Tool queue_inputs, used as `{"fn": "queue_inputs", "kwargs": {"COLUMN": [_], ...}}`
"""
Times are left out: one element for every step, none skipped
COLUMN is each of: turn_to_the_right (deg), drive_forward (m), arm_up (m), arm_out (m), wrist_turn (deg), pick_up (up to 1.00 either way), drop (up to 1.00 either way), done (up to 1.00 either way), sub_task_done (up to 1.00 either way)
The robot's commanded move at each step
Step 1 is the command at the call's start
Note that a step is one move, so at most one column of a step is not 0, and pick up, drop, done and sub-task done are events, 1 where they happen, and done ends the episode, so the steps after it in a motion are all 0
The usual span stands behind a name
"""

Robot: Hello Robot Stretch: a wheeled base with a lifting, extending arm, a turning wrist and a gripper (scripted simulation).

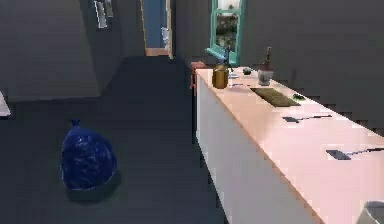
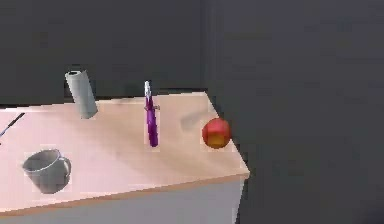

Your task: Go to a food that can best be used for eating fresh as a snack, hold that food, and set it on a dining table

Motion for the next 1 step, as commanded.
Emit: {"fn": "queue_inputs", "kwargs": {"turn_to_the_right": [-30.0], "drive_forward": [0.0], "arm_up": [0.0], "arm_out": [0.0], "wrist_turn": [0.0], "pick_up": [0.0], "drop": [0.0], "done": [0.0], "sub_task_done": [0.0]}}
